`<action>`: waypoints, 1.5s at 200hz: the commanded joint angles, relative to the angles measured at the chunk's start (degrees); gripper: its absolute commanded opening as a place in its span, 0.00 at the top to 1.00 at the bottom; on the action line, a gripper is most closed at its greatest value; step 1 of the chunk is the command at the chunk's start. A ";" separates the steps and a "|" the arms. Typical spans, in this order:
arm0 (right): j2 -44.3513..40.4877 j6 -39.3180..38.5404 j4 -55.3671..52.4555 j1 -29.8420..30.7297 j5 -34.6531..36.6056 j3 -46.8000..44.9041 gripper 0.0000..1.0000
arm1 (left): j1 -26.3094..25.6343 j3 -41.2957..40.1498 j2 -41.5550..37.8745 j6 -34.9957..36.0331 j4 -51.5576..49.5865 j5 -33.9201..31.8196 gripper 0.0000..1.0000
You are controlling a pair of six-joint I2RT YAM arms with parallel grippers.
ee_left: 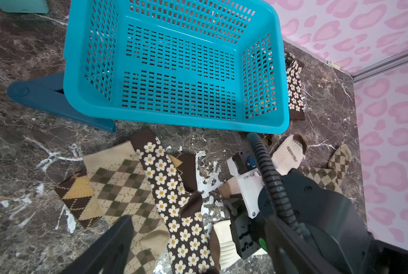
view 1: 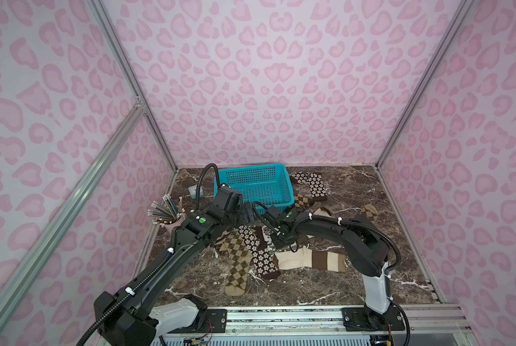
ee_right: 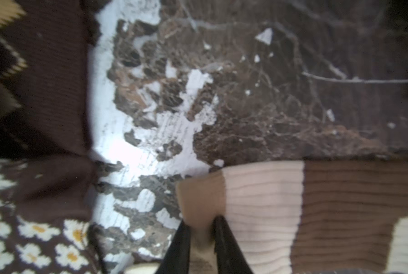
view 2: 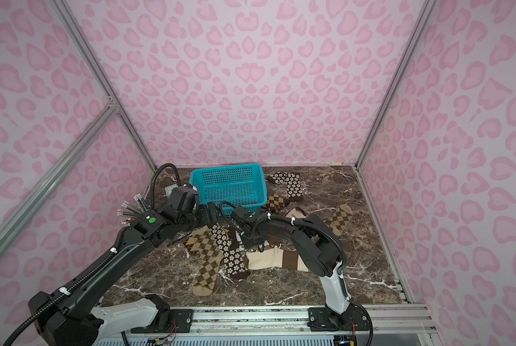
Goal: Place the socks together as a pair
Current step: Pick up the sock at the center of the board.
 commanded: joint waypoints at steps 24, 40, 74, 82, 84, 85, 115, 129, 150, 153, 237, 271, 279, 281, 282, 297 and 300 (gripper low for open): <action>-5.89 -4.74 -0.66 0.11 6.37 -2.03 1.00 | 0.68 -1.36 -0.28 1.41 2.06 0.30 0.09; -11.62 -7.01 -2.17 0.71 3.89 -2.44 1.00 | 0.68 -1.54 -0.08 1.58 2.65 0.83 0.09; -22.94 -10.50 -9.95 2.06 -2.05 -6.93 1.00 | 0.66 -1.33 1.61 1.87 5.43 2.69 0.10; -25.34 -10.91 -12.28 2.26 -3.73 -8.45 1.00 | 0.68 -1.12 2.37 1.99 6.39 3.54 0.10; -26.11 -10.83 -13.26 2.34 -4.08 -9.03 1.00 | 0.68 -1.12 2.60 1.99 6.56 3.70 0.10; -26.37 -10.75 -13.63 2.34 -4.14 -9.21 1.00 | 0.68 -1.09 2.66 1.99 6.74 3.81 0.11; -35.19 -6.55 -17.93 3.25 -5.55 -16.53 1.00 | -0.08 -0.45 5.54 2.05 9.42 5.60 0.11; -37.13 -3.94 -20.42 3.37 -5.96 -17.79 1.00 | -1.03 0.21 6.97 2.08 10.24 6.19 0.11; -36.38 1.29 -26.70 3.48 -3.52 -18.83 1.00 | -3.23 1.27 9.22 2.08 11.43 6.63 0.11; -36.42 2.27 -27.10 3.45 -3.19 -18.98 1.00 | -3.53 1.40 9.54 2.05 11.64 6.77 0.11; -37.01 16.42 -30.93 8.95 5.01 -29.45 0.92 | -7.66 5.67 20.30 4.10 17.89 12.92 0.12; -37.12 20.82 -27.46 9.45 5.76 -32.66 0.63 | -7.94 12.56 27.31 7.41 17.54 17.95 0.12; -37.31 22.47 -26.25 9.45 4.95 -32.37 0.57 | -8.15 13.82 28.69 8.27 17.35 19.40 0.12; -37.38 22.83 -25.98 9.44 4.77 -32.22 0.56 | -8.22 14.17 28.95 8.55 17.30 19.75 0.12; -37.45 22.91 -25.83 9.41 4.59 -32.14 0.56 | -8.25 14.29 29.11 8.66 17.29 19.92 0.12; -38.29 26.09 -24.22 9.40 2.64 -31.12 0.51 | -8.95 16.40 31.35 10.75 16.06 21.45 0.12; -38.62 26.86 -23.88 9.42 2.25 -31.02 0.50 | -9.10 16.78 31.90 11.21 15.75 21.77 0.12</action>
